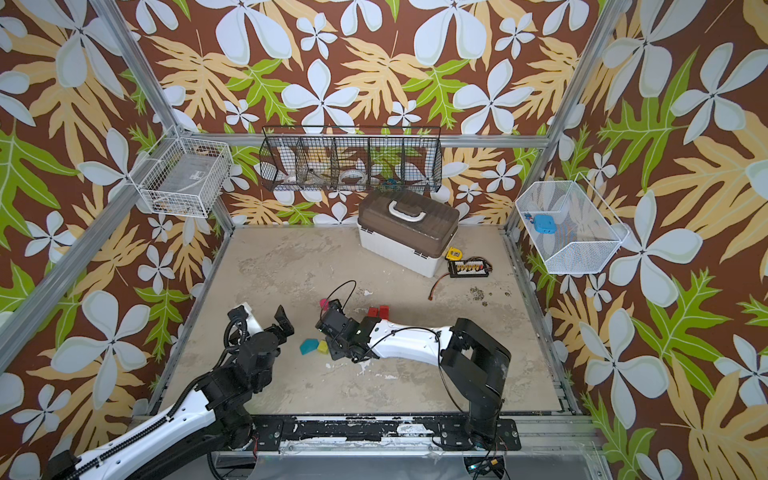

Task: Build the wood block tower
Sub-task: 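Lower the open right gripper over the long yellow block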

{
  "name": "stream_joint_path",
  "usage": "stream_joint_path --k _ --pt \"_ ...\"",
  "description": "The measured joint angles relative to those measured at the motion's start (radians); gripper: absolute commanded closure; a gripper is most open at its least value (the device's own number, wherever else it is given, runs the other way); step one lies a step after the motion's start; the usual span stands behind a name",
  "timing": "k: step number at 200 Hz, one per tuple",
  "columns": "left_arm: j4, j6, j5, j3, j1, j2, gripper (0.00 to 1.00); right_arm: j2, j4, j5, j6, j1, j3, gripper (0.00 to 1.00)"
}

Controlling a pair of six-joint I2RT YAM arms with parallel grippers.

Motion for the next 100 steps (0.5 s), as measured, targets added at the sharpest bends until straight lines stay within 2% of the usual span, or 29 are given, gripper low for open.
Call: stream_joint_path --k 48,77,100 --pt "0.0 0.0 0.0 0.0 0.0 -0.001 0.0 -0.037 -0.038 0.008 -0.074 -0.108 -0.039 0.56" --pt "0.0 0.0 0.0 0.0 0.0 -0.001 0.0 0.0 -0.046 -0.014 -0.109 -0.121 -0.016 0.56" --pt "0.0 0.0 0.0 0.0 0.0 -0.001 0.0 0.045 -0.055 -0.021 -0.127 -0.124 0.01 0.52"
